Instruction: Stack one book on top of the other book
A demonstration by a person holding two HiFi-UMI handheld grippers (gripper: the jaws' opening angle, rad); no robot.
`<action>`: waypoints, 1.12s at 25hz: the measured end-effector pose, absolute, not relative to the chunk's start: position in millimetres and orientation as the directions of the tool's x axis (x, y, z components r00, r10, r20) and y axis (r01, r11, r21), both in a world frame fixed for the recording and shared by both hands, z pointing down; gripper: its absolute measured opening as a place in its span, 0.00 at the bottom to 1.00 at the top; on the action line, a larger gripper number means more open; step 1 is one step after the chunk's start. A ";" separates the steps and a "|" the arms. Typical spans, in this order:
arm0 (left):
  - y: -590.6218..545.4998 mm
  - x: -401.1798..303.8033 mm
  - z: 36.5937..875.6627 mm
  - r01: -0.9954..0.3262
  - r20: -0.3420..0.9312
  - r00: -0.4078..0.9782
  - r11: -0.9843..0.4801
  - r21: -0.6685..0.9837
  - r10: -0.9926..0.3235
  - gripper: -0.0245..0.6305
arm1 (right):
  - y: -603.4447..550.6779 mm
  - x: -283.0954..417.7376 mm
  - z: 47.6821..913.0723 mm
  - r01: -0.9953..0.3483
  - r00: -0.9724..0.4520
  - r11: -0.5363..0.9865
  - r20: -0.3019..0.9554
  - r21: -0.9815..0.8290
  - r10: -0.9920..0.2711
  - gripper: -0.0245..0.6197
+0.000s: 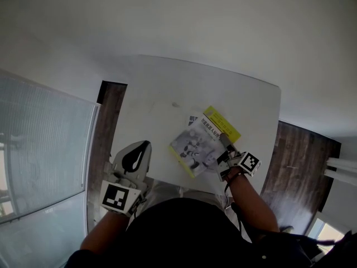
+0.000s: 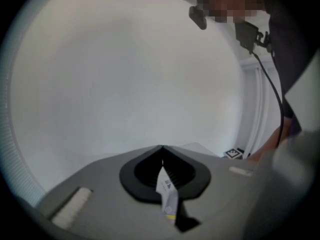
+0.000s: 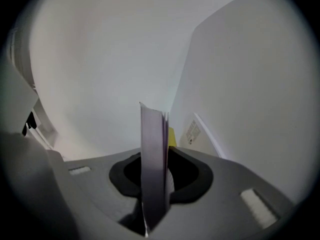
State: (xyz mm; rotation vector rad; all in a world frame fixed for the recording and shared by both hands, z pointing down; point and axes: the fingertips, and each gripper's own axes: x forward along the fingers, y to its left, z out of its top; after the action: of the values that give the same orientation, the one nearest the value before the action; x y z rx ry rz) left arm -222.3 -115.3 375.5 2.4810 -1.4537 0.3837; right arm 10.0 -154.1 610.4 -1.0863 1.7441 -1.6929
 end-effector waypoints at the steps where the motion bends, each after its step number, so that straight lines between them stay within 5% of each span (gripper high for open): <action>1: -114.2 -223.0 376.2 -0.878 0.345 0.467 -0.473 0.072 -0.814 0.05 | -154.3 10.2 611.6 -0.214 -0.574 -0.077 0.189 -0.974 -0.796 0.17; 28: -96.8 -235.3 378.7 -0.889 0.356 0.435 -0.456 0.027 -0.827 0.05 | -153.7 14.3 637.6 -0.173 -0.556 -0.155 0.226 -0.973 -0.800 0.18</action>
State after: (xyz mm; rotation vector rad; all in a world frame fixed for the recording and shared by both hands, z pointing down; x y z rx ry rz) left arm -235.3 -96.8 378.7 2.4762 -1.5038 0.4345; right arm 14.3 -153.7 637.6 -1.1017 1.6466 -1.7596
